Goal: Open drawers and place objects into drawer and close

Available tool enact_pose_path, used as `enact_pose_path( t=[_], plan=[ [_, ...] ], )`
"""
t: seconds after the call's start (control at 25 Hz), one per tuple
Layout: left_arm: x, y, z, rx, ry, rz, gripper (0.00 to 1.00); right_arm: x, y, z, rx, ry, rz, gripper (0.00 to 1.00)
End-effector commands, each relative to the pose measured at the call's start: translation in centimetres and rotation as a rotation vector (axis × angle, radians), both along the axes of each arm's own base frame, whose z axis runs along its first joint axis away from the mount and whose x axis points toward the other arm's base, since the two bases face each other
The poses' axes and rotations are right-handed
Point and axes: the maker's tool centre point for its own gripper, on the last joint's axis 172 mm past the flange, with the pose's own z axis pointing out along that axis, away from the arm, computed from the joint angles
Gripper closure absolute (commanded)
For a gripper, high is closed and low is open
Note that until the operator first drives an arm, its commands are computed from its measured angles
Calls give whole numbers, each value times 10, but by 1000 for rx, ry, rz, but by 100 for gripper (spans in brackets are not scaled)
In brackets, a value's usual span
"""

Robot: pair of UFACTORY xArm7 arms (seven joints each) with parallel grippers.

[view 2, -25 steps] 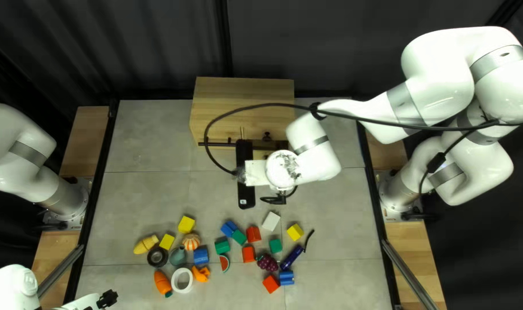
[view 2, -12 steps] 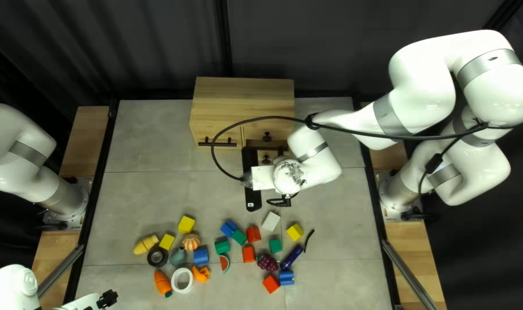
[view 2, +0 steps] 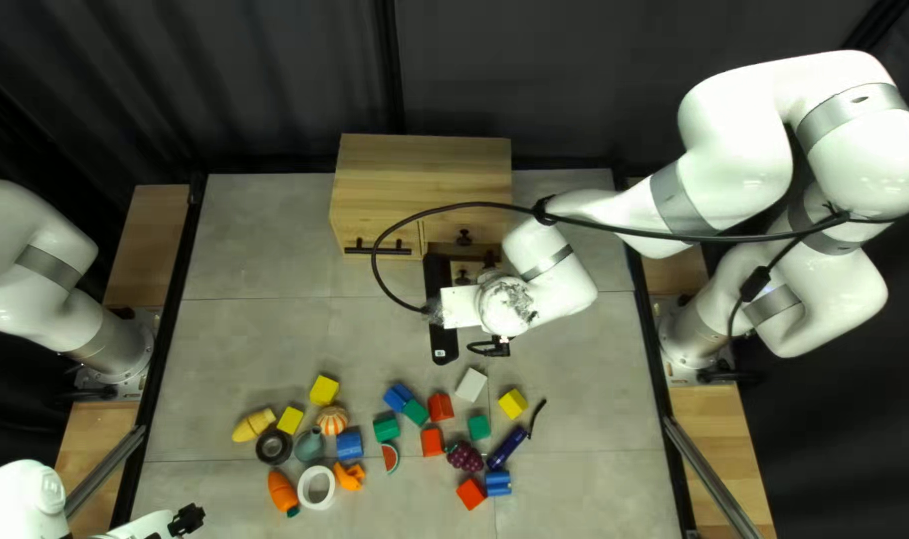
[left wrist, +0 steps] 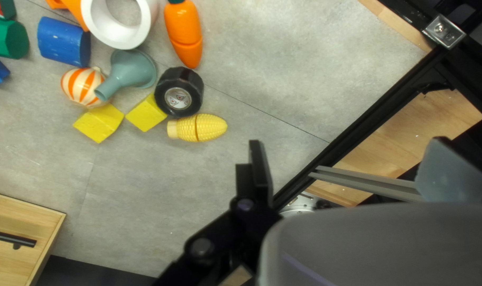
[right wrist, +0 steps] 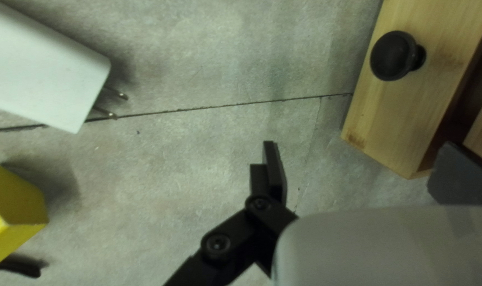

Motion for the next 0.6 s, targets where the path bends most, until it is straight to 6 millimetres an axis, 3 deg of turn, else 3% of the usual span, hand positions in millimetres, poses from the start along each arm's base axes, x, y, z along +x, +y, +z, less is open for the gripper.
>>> enact_pose_path(
  t=[0.04,0.6],
  plan=[
    [0,0,0,0,0,0,0,2,-7,-3,-2,-8,-5,0],
    [0,0,0,0,0,0,0,5,-23,-10,-12,-41,-47,0]
  ],
)
